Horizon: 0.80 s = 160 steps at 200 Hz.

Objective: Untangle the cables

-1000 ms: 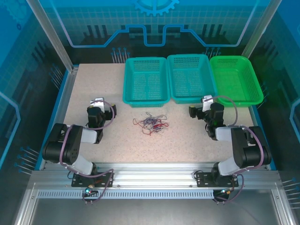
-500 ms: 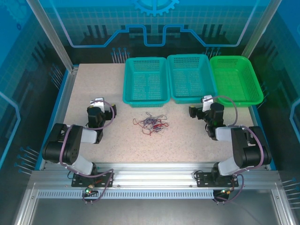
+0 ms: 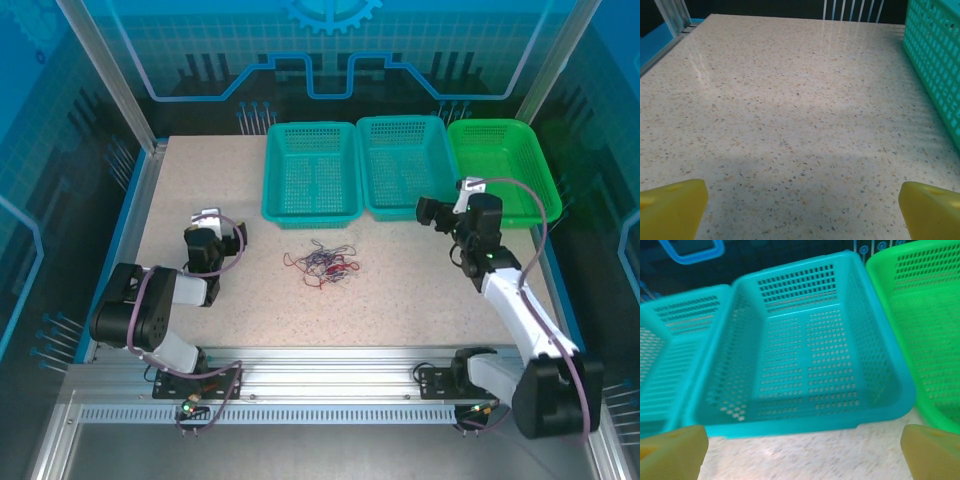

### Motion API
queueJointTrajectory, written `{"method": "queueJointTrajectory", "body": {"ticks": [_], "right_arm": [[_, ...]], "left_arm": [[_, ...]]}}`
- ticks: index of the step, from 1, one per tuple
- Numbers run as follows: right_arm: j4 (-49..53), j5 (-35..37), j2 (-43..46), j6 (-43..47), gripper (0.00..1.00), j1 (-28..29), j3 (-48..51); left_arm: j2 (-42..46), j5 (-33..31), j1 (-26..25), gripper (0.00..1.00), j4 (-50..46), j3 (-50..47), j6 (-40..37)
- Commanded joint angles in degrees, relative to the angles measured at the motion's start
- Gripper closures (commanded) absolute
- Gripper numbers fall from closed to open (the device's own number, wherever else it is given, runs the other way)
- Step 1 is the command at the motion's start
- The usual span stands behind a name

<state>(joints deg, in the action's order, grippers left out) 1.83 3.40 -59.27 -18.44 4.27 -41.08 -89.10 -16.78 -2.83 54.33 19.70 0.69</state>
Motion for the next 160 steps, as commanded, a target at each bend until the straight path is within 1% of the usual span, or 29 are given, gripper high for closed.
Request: {"method": "queueJointTrajectory", "body": {"ticks": [1, 15, 20, 25, 33, 43, 52, 59, 67, 76, 83, 95, 102, 109, 122, 128, 139, 148, 160], "right_arm": [[17.51, -6.83, 6.02, -6.52, 0.0, 5.73, 0.79], [21.25, -7.79, 9.53, -6.77, 0.0, 11.39, 0.73], [23.16, -7.74, 10.26, -7.3, 0.0, 13.46, 0.31], [24.89, -7.73, 10.62, -7.62, 0.0, 15.5, -0.27], [27.3, -7.64, 10.75, -8.07, 0.0, 18.78, -1.16], [29.27, -7.22, 10.5, -8.82, 0.0, 22.6, -1.82], [29.88, -7.26, 9.67, -9.26, 0.0, 25.63, -1.9], [30.03, -7.16, 8.71, -9.53, 0.0, 27.87, -2.03], [29.67, -6.91, 7.07, -10.07, 0.0, 30.1, -2.28], [28.94, -6.22, 4.62, -10.19, 0.0, 32.42, -2.59], [28.23, -5.05, 2.59, -10.22, 0.0, 34.35, -3.01], [26.73, -2.38, -1.35, -10.54, 0.0, 37.3, -3.99], [26.14, -1.14, -3.86, -11.0, 0.0, 38.56, -4.87], [25.35, -0.33, -6.24, -11.5, 0.0, 39.39, -5.7], [23.69, 0.33, -10.13, -13.69, 0.0, 40.12, -7.06], [23.09, 0.63, -11.58, -15.16, 0.0, 40.2, -7.53], [20.84, 0.43, -14.12, -17.06, 0.0, 40.21, -7.61], [18.59, 0.21, -16.12, -17.97, 0.0, 40.29, -7.44], [16.18, -0.37, -18.69, -18.7, 0.0, 40.24, -7.64]], "left_arm": [[0.68, -3.0, -1.47, 0.01, 10.95, -4.24, -0.56], [-0.67, -2.61, -4.07, 0.01, 21.51, -8.79, -4.11], [-1.32, -4.09, -5.78, 0.01, 25.33, -10.07, -6.05], [-0.55, -7.29, -7.85, 0.01, 25.86, -10.3, -7.62], [2.01, -11.75, -11.44, 0.01, 25.21, -10.07, -11.37], [6.12, -13.67, -14.78, 0.01, 22.76, -9.85, -15.69], [10.87, -15.86, -17.48, 0.01, 17.16, -8.7, -17.38], [15.22, -15.82, -18.9, 0.01, 11.43, -7.62, -16.24], [20.59, -12.43, -19.78, 0.01, 3.03, -6.4, -12.8], [26.55, -8.37, -20.33, 0.01, -9.09, -3.73, -7.96], [30.58, -6.64, -20.61, 0.01, -18.35, -1.22, -3.56], [35.62, -5.1, -21.11, 0.01, -31.26, 2.79, 4.26], [37.91, -2.77, -21.25, 0.01, -38.07, 4.96, 8.86], [39.66, 0.28, -21.28, 0.04, -44.87, 7.38, 13.57], [40.84, 6.37, -21.47, 0.09, -55.28, 11.77, 22.62], [40.62, 8.08, -21.59, 0.13, -59.44, 13.58, 27.34], [39.14, 10.16, -22.03, 0.21, -65.94, 16.37, 36.43], [37.1, 10.99, -22.77, 0.27, -71.68, 18.48, 42.38], [33.64, 12.19, -24.49, 0.33, -77.15, 21.1, 47.8]]}}
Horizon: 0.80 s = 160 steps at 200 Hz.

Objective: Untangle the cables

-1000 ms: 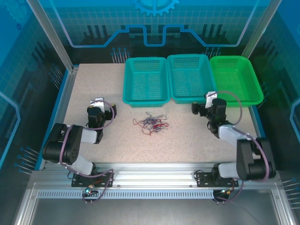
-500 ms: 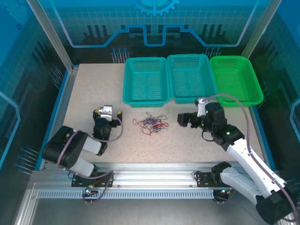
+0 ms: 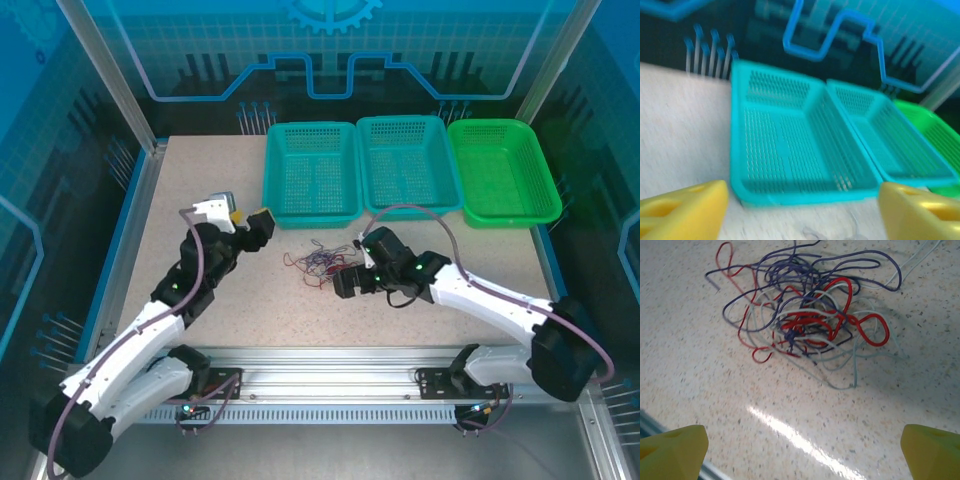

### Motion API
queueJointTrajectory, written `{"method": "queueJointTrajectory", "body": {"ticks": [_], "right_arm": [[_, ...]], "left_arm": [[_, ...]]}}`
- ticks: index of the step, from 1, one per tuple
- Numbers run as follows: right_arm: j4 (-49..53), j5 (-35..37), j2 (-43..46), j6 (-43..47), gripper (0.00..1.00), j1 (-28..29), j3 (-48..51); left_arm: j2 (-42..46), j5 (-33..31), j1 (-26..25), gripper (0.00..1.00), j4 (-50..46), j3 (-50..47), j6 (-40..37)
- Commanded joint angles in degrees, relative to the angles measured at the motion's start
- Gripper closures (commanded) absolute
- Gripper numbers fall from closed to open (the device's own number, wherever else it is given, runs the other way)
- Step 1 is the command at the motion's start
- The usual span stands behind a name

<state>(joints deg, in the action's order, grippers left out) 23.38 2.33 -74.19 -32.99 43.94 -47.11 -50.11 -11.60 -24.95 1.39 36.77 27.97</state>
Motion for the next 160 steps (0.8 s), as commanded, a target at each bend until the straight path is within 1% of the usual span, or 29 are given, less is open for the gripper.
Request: {"method": "queueJointTrajectory", "body": {"ticks": [1, 11, 23, 37, 46, 62, 85, 107, 119, 130, 160], "right_arm": [[-5.5, 0.64, -3.98, -4.25, 0.0, 0.59, -1.68], [-5.89, 0.44, -6.08, -4.64, 0.0, 0.64, -2.52], [-5.48, 0.7, -7.72, -4.71, 0.0, 0.93, -2.92], [-4.93, 1.63, -8.58, -4.93, 0.0, 1.45, -4.99], [-4.64, 1.89, -8.93, -5.21, 0.0, 1.45, -5.26], [-4.75, 2.17, -9.6, -5.33, 0.0, 1.58, -5.58], [-4.74, 2.41, -11.41, -4.77, 0.0, 1.75, -6.8], [-4.72, 2.99, -13.46, -4.8, 0.0, 2.38, -8.15], [-4.87, 4.02, -14.27, -4.85, 0.0, 3.03, -8.81], [-5.12, 5.69, -14.94, -5.1, 0.0, 3.64, -9.0], [-5.53, 7.68, -17.48, -5.55, 0.0, 4.04, -9.48]], "left_arm": [[-5.71, 7.1, -2.56, 0.33, -24.49, 4.24, 20.89], [-8.18, 7.22, -4.75, 0.35, -25.52, 5.11, 23.72], [-10.52, 7.0, -6.8, 0.38, -23.03, 4.54, 28.26], [-13.62, 9.01, -7.38, 0.41, -17.95, 3.2, 33.41], [-15.95, 10.08, -7.44, 0.41, -15.57, 3.04, 35.32], [-19.96, 12.03, -7.45, 0.41, -11.54, 2.97, 37.26], [-25.07, 14.86, -7.68, 0.4, -6.34, 3.59, 37.52], [-28.4, 13.59, -7.91, 0.4, -4.99, 4.14, 36.69], [-30.54, 13.16, -7.87, 0.44, -4.06, 4.68, 36.69], [-32.47, 13.26, -7.92, 0.48, -1.09, 4.56, 36.05], [-36.78, 12.69, -7.77, 0.64, 7.83, 2.82, 37.78]]}}
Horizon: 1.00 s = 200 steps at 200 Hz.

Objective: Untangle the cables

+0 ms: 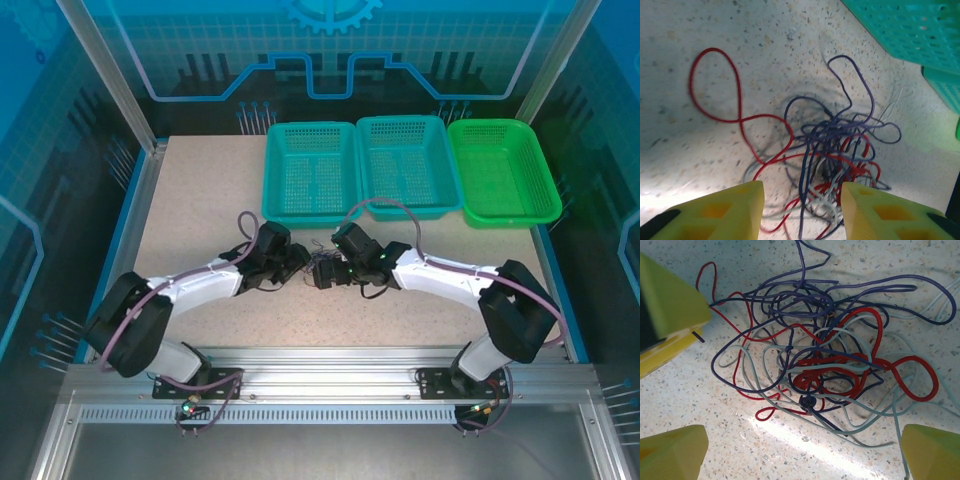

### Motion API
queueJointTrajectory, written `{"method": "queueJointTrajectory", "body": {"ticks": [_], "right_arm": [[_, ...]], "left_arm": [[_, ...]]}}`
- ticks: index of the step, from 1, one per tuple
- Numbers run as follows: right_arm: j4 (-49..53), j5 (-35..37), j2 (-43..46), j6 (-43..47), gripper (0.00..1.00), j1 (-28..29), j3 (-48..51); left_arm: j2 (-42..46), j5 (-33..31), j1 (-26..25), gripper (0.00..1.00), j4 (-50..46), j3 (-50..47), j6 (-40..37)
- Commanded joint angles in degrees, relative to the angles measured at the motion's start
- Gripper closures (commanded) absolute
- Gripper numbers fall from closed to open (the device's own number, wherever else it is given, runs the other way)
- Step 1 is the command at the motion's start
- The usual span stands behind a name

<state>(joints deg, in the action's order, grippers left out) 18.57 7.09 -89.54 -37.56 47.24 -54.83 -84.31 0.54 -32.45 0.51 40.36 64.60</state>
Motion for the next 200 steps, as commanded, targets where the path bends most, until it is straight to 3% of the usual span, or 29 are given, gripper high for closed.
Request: {"method": "queueJointTrajectory", "body": {"ticks": [1, 38, 55, 82, 95, 108, 116, 150, 172, 200], "right_arm": [[-0.73, 2.92, -2.22, -1.0, 0.0, 0.74, -1.77], [-3.69, 4.18, -4.82, 0.82, 0.0, 0.73, -2.33], [-5.77, 2.29, -7.51, 2.63, 0.14, 0.21, -3.48], [-9.88, 1.63, -12.12, 0.25, 0.34, -1.3, -3.27], [-11.43, 1.79, -13.28, -1.18, 0.54, -2.4, -1.82], [-13.31, 2.31, -12.46, -3.18, 0.85, -3.46, 1.5], [-14.56, 2.56, -11.14, -4.26, 0.94, -4.37, 3.95], [-13.19, 9.32, -0.35, -5.56, 0.94, -8.67, 15.55], [-10.64, 11.88, 7.66, -8.72, 0.9, -13.83, 21.99], [-7.94, 12.01, 11.6, -6.27, 0.84, -15.26, 22.49]], "left_arm": [[-2.68, 0.5, -0.31, 0.65, 9.02, -0.79, 1.14], [-1.89, -1.55, -0.34, 0.88, 10.55, -2.1, 2.38], [-0.83, -2.11, -0.31, 1.0, 9.19, -2.44, 2.12], [1.97, -1.9, -0.27, 1.0, 6.9, -3.41, 1.59], [4.39, -2.4, -0.23, 1.0, 4.75, -3.95, 0.99], [7.68, -3.52, 0.14, 1.0, 1.13, -4.07, -0.02], [10.06, -4.37, 0.8, 1.0, -1.5, -4.06, -0.7], [21.3, -7.73, 9.12, 1.0, -15.94, -3.45, -4.8], [27.51, -7.84, 16.24, 1.0, -19.29, -4.82, -7.16], [28.24, -2.71, 16.5, 1.0, -16.83, -5.12, -9.86]]}}
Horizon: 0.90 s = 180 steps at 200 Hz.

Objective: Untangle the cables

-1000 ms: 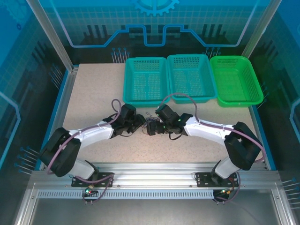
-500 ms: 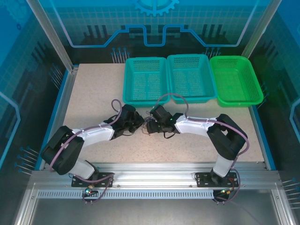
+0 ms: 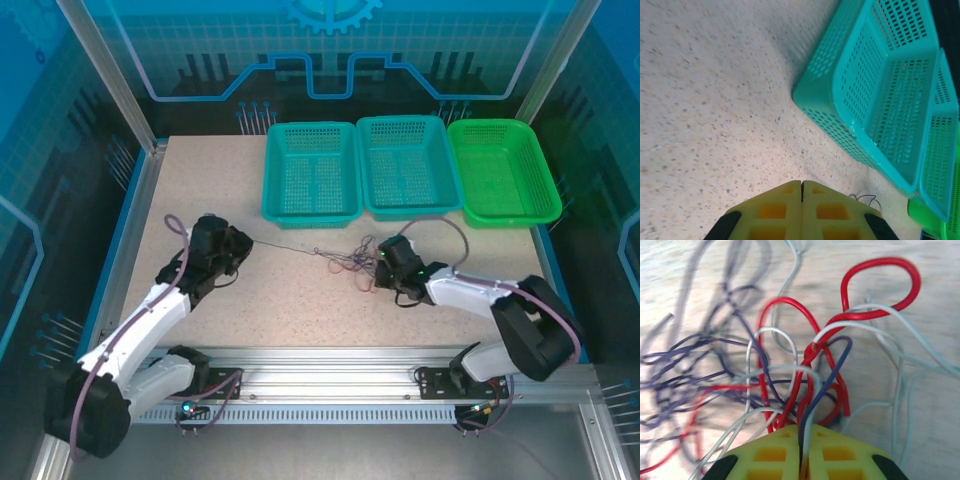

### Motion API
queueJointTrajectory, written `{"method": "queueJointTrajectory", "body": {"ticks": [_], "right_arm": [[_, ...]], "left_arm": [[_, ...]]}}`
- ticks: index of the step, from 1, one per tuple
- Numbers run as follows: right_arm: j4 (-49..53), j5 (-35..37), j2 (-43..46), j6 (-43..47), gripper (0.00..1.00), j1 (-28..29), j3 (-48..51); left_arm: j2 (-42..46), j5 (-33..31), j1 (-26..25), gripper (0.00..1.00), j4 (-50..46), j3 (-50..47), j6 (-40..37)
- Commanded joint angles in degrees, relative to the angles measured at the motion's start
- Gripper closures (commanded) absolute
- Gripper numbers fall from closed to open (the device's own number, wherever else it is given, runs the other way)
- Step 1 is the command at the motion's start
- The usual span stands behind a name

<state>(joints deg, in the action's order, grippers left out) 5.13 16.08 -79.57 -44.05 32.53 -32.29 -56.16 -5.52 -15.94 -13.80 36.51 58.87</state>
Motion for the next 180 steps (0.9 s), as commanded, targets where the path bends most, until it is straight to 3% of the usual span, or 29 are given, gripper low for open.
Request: {"method": "queueJointTrajectory", "body": {"ticks": [1, 20, 38, 52, 98, 117, 133, 150, 166, 180], "right_arm": [[5.73, 2.88, 1.62, 0.39, 0.83, -0.5, -0.27], [10.96, 3.38, 1.99, 5.09, 0.7, 2.52, -5.63], [13.29, 11.87, 4.64, 7.99, 0.53, 9.18, -9.8], [11.45, 14.56, 5.26, 10.43, 0.42, 12.61, -11.66], [7.08, 12.47, -8.5, 19.28, 0.36, 19.29, -22.39], [6.79, 7.63, -15.48, 20.84, 0.35, 19.94, -26.0], [6.97, 8.14, -19.87, 20.54, 0.33, 19.83, -27.55], [7.24, 8.69, -22.82, 19.98, 0.37, 18.66, -27.57], [7.68, 9.0, -23.39, 17.86, 0.59, 16.12, -26.04], [7.43, 8.21, -21.29, 15.02, 0.77, 12.49, -22.64]], "left_arm": [[0.0, 3.73, -0.03, 1.0, -2.26, -1.36, -4.17], [-2.09, 6.55, -2.3, 1.0, 1.77, -2.36, -4.7], [-3.47, 4.75, -5.31, 1.0, 1.76, -1.84, -6.14], [-4.16, 4.03, -6.35, 1.0, 1.85, -1.71, -6.22], [-4.76, 2.36, -6.8, 1.0, 0.28, -0.89, -6.44], [-4.09, 1.5, -6.75, 1.0, -0.57, -0.83, -6.3], [-3.03, -0.45, -6.67, 1.0, -2.72, -0.65, -6.28], [-1.43, -4.29, -6.48, 1.0, -6.57, -0.33, -5.54], [0.23, -7.23, -4.64, 1.0, -12.1, 0.35, -4.55], [2.47, -8.08, -0.1, 1.0, -17.64, 0.36, -3.14]]}}
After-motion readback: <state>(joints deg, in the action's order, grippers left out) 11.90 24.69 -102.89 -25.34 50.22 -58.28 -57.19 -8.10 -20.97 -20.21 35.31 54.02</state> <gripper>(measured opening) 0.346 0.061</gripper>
